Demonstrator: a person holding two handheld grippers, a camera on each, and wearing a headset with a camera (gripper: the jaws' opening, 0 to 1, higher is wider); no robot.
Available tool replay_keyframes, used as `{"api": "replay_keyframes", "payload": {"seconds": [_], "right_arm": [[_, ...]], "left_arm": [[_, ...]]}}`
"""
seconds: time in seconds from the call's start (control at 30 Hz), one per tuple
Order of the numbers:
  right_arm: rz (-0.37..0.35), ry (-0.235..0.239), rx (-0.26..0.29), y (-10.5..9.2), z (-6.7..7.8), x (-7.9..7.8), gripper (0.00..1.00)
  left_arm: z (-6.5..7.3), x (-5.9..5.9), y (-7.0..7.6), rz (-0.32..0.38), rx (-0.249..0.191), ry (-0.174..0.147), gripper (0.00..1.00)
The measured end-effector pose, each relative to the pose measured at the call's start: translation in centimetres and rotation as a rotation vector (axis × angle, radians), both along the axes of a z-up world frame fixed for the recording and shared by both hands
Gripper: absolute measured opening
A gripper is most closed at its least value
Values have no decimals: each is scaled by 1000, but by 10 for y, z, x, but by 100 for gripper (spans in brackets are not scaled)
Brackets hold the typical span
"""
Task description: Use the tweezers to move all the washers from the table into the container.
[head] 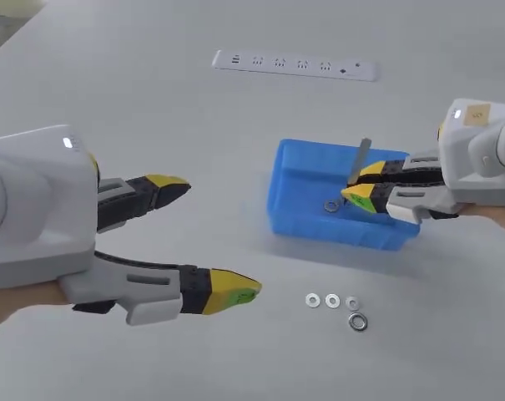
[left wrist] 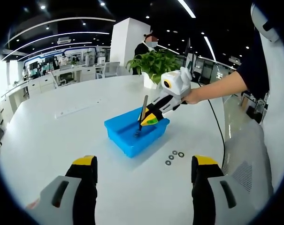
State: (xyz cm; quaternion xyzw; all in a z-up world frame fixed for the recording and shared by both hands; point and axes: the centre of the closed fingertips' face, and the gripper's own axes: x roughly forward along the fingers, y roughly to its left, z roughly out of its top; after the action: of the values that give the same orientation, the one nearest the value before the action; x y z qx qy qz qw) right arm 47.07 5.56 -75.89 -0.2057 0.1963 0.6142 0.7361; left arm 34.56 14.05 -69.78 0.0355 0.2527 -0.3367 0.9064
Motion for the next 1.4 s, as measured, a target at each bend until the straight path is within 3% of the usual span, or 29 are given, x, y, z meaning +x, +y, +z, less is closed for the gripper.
{"api": "replay_keyframes", "payload": {"seconds": [0.27,0.5,0.67,0.77,0.8,0.87,0.97,1.03,1.1,1.17,1.2,1.4], "right_arm": [[1,-3,-2,-1,1,1,9],[11,2,-4,-2,0,-3,9],[20,2,-6,-2,1,-5,9],[22,-2,-4,-1,5,-6,9],[23,-4,-3,-1,6,-6,9],[25,-6,-1,-1,9,-6,9],[32,-10,9,2,13,-8,9],[43,-13,5,2,13,-9,9],[49,-10,6,3,13,-11,9],[52,-8,7,3,13,-12,9],[57,-6,10,3,13,-13,9],[77,-2,12,4,13,-15,9]], "left_arm": [[5,6,-4,-14,1,-15,88],[13,20,-7,-33,-4,-41,88],[20,43,-13,-81,35,-74,88],[29,59,-22,-91,5,-104,87],[33,64,-29,-110,-19,-114,85],[35,71,-41,-153,-23,-126,80],[37,84,-58,-196,-38,-148,61],[41,94,-75,-210,-123,-133,55],[35,104,-81,-243,-67,-149,54],[21,105,-85,-292,-1,-107,51],[18,107,-86,-297,13,-102,49],[12,113,-95,-329,-8,-89,35]]}}
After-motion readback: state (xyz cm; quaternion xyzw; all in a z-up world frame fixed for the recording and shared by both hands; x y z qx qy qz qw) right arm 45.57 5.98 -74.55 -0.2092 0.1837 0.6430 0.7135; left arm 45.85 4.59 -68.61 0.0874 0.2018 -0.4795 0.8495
